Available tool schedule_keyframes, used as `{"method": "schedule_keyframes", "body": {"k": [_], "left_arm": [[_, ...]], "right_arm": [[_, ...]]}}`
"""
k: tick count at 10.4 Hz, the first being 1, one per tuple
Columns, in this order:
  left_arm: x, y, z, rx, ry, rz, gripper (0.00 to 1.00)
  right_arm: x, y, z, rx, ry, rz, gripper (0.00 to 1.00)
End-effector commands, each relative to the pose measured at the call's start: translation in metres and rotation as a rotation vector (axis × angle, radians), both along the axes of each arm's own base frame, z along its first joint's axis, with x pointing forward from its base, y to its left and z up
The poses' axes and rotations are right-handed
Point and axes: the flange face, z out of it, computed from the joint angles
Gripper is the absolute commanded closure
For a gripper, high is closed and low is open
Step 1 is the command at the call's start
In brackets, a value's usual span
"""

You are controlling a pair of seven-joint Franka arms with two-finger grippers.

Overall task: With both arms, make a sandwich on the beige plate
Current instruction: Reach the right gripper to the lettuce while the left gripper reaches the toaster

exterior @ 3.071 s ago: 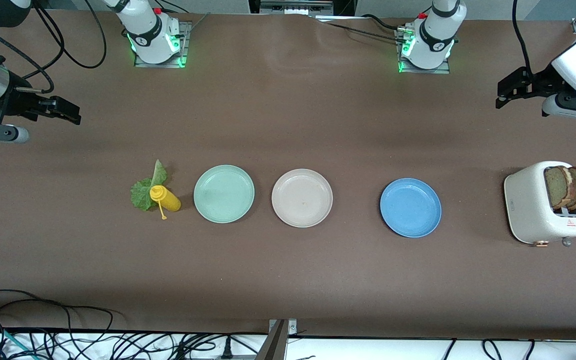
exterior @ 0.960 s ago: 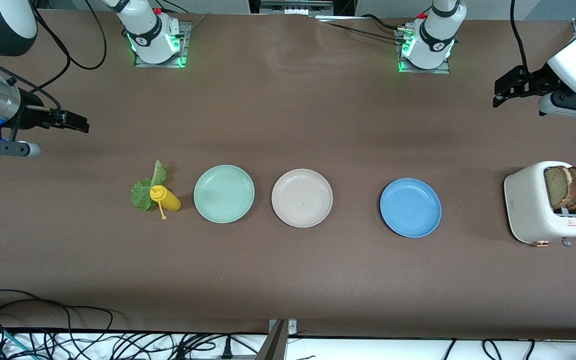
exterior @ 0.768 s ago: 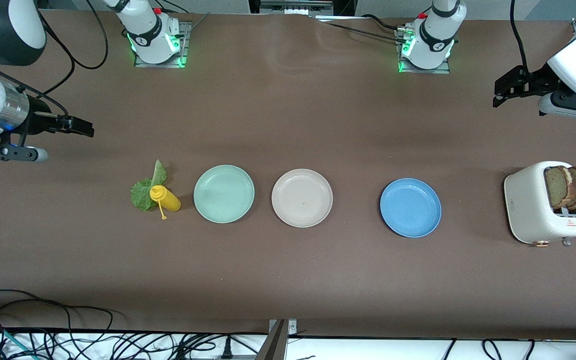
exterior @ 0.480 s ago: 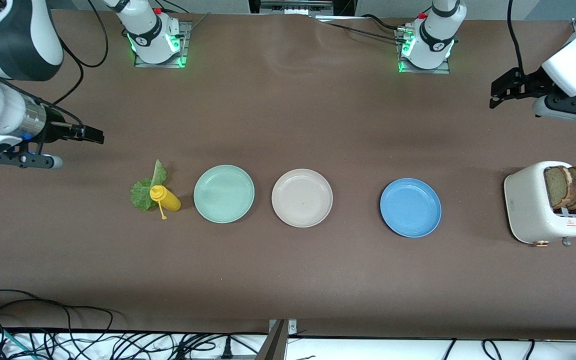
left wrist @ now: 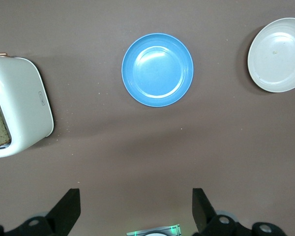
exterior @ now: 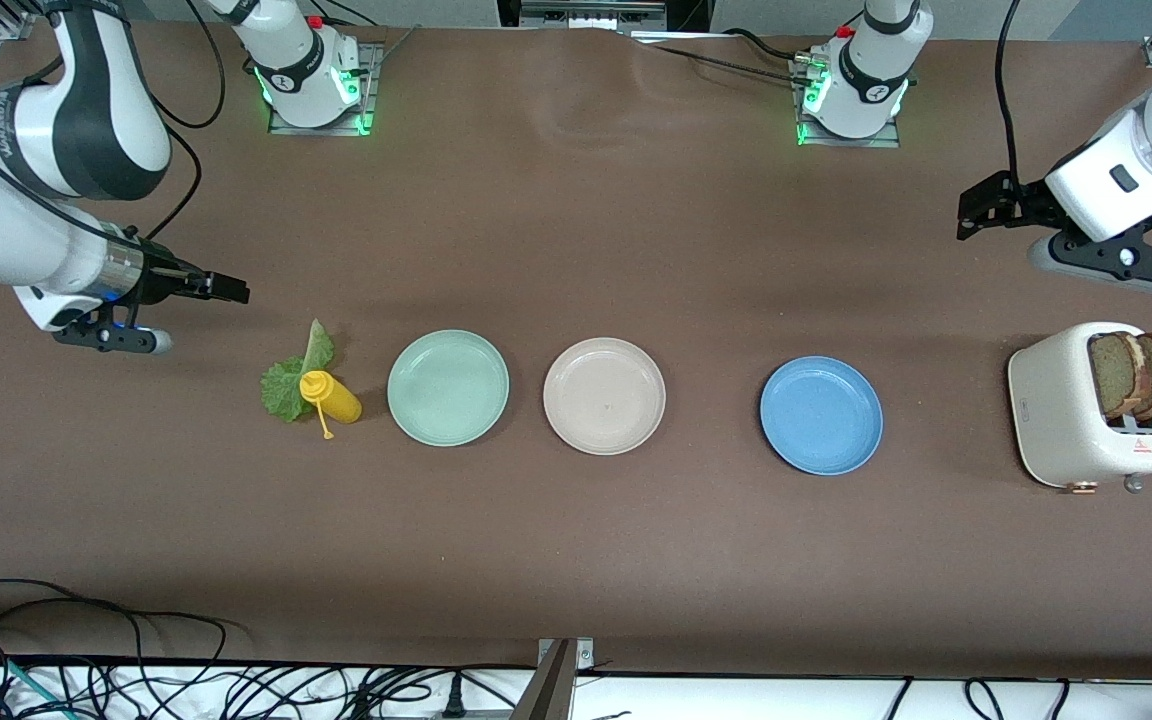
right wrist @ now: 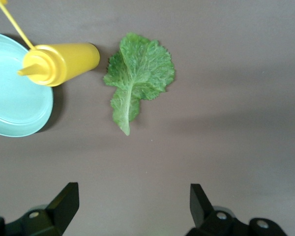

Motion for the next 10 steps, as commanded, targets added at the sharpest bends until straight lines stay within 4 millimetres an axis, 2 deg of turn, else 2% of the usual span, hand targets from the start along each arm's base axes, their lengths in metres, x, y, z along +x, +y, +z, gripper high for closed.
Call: {"method": "schedule_keyframes", "body": {"k": [1, 2, 3, 6, 8, 10], "left_arm": [[0.009, 0.001, 0.003, 0.024, -0.011, 0.004, 0.0], [0.011, -0.006, -0.003, 0.023, -0.002, 0.0, 0.0], [0.018, -0.009, 0.002, 0.018, -0.026, -0.002, 0.0], [0.02, -0.01, 0.004, 0.015, -0.033, -0.005, 0.0], [0.024, -0.014, -0.005, -0.029, -0.013, -0.003, 0.0], [0.025, -0.007, -0.006, -0.016, -0.014, -0.004, 0.0]], "right_arm": [[-0.003, 0.0, -0.025, 0.034, 0.004, -0.033, 0.0], [-0.002, 0.003, -0.037, 0.068, 0.024, -0.057, 0.0], [-0.002, 0.003, -0.047, 0.075, 0.041, -0.063, 0.0], [0.004, 0.003, -0.083, 0.069, 0.038, -0.075, 0.0], [0.005, 0.003, -0.107, 0.065, 0.045, -0.078, 0.0], [0.004, 0.004, -0.129, 0.062, 0.056, -0.082, 0.0]]}}
